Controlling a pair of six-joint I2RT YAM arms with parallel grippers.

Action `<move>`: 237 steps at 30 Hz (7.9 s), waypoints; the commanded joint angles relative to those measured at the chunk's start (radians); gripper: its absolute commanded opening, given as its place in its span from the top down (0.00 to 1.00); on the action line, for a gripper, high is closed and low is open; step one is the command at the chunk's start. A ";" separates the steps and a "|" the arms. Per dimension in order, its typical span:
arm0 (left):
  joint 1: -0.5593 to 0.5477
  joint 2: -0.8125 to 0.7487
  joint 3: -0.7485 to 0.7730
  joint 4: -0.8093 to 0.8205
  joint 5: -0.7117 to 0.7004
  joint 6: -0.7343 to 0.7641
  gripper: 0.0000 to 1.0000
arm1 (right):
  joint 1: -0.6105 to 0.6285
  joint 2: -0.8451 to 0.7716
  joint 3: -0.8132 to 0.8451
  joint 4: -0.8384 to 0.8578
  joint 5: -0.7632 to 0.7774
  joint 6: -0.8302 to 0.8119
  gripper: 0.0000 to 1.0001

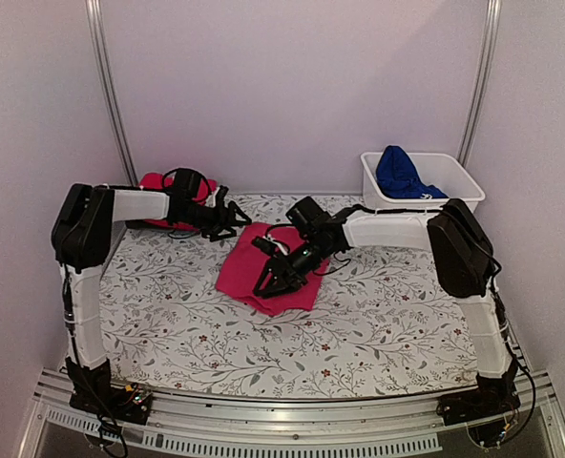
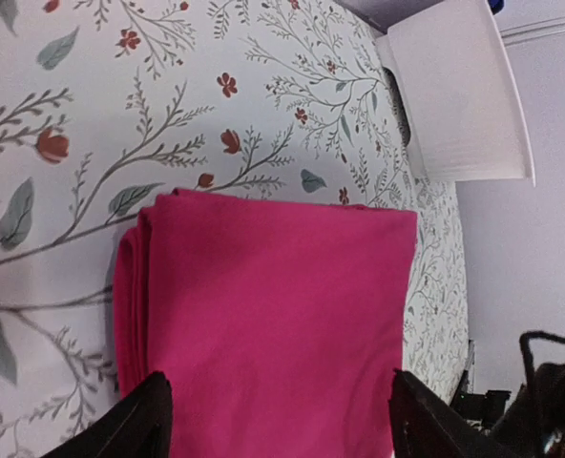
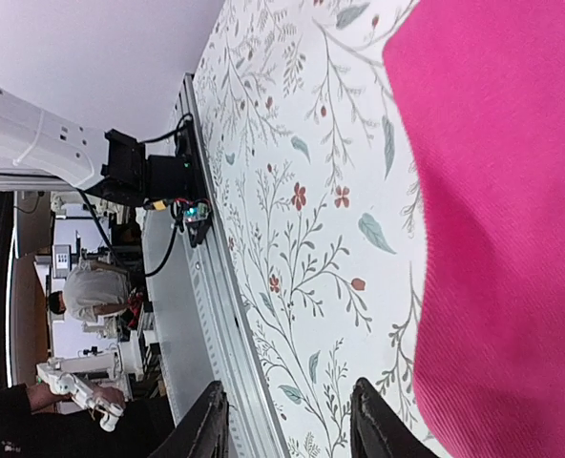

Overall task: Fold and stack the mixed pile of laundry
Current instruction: Smooth out the square-folded trousers at the center of the board, then rotate the square-folded trousers at the center of the board, then pick up the square-folded trousers from the center of the board, then pass from the right arm to the left, then place the square-folded trousers at the corner of the board.

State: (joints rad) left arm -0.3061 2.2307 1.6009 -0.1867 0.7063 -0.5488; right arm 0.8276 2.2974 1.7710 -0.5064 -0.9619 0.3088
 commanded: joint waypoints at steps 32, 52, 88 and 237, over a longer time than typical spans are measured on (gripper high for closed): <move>-0.020 -0.089 -0.166 -0.234 -0.219 0.175 0.26 | -0.223 -0.160 -0.447 -0.081 0.336 -0.121 0.73; 0.139 -0.683 -0.779 0.146 -0.147 -0.221 0.00 | 0.097 -0.236 -0.005 -0.179 0.679 -0.395 0.64; 0.141 -0.618 -0.822 0.170 -0.107 -0.179 0.00 | 0.337 0.053 0.105 -0.062 1.424 -0.488 0.48; 0.074 0.061 0.719 -0.675 -0.465 0.486 1.00 | 0.096 -0.570 -0.273 0.167 1.099 -0.373 0.33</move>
State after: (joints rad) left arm -0.2405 2.3623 2.2715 -0.9070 0.2646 -0.1585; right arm 0.9226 1.7420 1.4982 -0.3431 0.1238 -0.0559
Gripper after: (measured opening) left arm 0.138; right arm 0.674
